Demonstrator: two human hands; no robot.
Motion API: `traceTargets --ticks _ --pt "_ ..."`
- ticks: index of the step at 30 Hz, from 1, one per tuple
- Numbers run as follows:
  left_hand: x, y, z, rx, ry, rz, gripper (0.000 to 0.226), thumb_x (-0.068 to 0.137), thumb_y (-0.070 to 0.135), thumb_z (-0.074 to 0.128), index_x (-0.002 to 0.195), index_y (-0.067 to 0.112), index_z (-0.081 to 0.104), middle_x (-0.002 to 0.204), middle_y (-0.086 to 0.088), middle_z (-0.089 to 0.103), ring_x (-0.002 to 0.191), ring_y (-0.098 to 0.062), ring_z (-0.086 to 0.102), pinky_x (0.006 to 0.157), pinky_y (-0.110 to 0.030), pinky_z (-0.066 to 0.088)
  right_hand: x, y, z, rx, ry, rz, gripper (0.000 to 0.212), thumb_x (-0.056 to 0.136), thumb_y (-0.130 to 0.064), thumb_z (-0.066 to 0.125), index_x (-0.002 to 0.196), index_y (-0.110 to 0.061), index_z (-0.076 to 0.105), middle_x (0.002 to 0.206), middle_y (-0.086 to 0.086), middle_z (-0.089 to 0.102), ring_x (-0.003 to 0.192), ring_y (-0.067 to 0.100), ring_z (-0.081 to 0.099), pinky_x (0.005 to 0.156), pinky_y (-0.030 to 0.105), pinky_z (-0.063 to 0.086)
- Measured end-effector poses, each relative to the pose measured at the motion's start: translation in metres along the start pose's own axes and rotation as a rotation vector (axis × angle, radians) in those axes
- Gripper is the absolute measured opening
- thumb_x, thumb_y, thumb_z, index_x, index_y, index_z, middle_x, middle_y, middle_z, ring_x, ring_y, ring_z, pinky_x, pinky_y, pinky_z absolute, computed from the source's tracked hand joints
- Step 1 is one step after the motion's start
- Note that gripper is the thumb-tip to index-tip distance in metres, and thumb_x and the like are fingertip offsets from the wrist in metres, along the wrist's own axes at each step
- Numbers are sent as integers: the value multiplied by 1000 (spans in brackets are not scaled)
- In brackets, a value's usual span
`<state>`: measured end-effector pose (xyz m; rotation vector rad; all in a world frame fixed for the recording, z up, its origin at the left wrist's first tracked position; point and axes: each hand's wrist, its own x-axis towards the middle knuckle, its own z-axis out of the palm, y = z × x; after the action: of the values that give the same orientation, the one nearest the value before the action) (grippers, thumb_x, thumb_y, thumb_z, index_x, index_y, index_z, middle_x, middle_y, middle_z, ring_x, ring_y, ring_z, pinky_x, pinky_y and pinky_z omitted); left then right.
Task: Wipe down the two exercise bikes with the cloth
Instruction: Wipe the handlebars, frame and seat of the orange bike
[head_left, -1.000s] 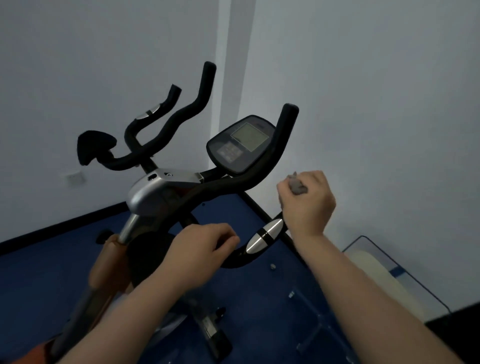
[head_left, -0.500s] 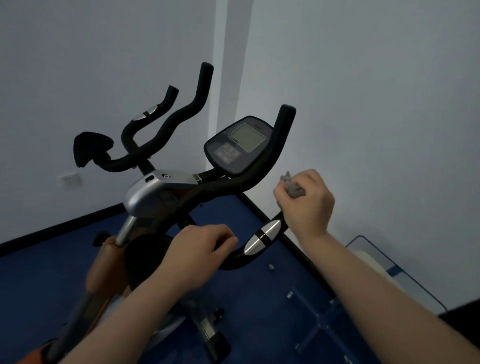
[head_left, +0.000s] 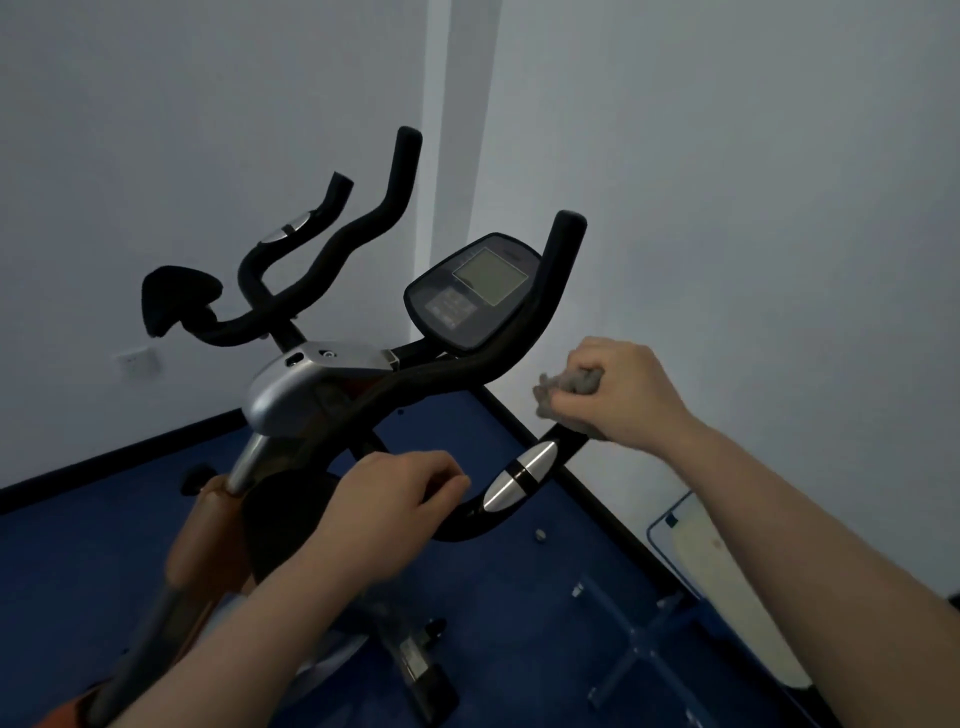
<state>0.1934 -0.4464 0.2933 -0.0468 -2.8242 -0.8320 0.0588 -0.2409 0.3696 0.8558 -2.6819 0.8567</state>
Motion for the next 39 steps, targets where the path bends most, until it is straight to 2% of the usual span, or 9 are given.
traceTargets --ticks 3,5,10,13,20,26,29,33,39 --pt "0 1 0 3 -9 -23 29 92 53 40 93 37 64 79 18 65 76 -2 59 64 -20 40 9 4 -20 435 -295 255 27 78 -18 76 76 5 62 54 9 51 44 20 44 39 24 35" --pt "-1 2 -1 -5 -4 -33 27 93 52 42 93 36 65 78 17 66 75 -1 59 64 -21 42 -1 -3 -4 624 -95 416 28 79 -21 75 77 4 63 61 13 61 52 26 53 40 29 39" --pt "-1 4 -3 -38 9 -53 23 95 47 46 90 34 64 76 15 65 73 0 58 62 -20 42 -27 -16 45 -362 580 -100 15 86 -24 71 79 -11 69 86 1 65 88 25 60 95 44 46" --pt "-2 8 -5 -118 59 -85 18 96 38 51 87 30 64 75 11 63 71 -3 58 66 -28 47 -26 -19 48 -506 351 -425 22 90 -31 67 79 -12 70 81 0 67 83 21 63 116 44 26" --pt "-33 -14 -17 -190 496 -123 19 93 28 52 83 26 67 78 14 63 78 -1 55 74 -21 44 -83 -51 77 -149 248 -226 34 99 -34 43 80 -17 65 80 -6 66 82 9 53 99 39 43" --pt "-48 -41 -9 -174 648 -285 13 92 24 57 86 34 60 91 18 58 92 -3 52 89 -28 37 -85 -57 68 -272 -173 -305 52 103 -40 18 112 -25 68 115 -12 65 113 6 55 119 42 15" --pt "-47 -45 -6 -253 682 -355 8 91 29 57 90 37 58 94 21 52 94 6 46 84 -12 33 -82 -49 56 -449 -96 -250 48 100 -36 28 109 -18 71 104 -3 68 103 20 61 111 55 28" --pt "-47 -47 -3 -265 687 -363 5 91 30 59 90 35 58 93 20 49 93 5 44 79 -9 33 -83 -96 107 -665 -206 -172 53 102 -36 20 122 -13 63 91 1 70 85 22 64 93 38 43" --pt "-48 -46 -3 -316 673 -374 3 91 33 57 88 32 59 92 19 47 92 1 47 75 -13 37 -61 -89 102 -784 -497 -320 41 105 -42 19 132 -19 38 104 1 64 83 21 62 57 32 21"
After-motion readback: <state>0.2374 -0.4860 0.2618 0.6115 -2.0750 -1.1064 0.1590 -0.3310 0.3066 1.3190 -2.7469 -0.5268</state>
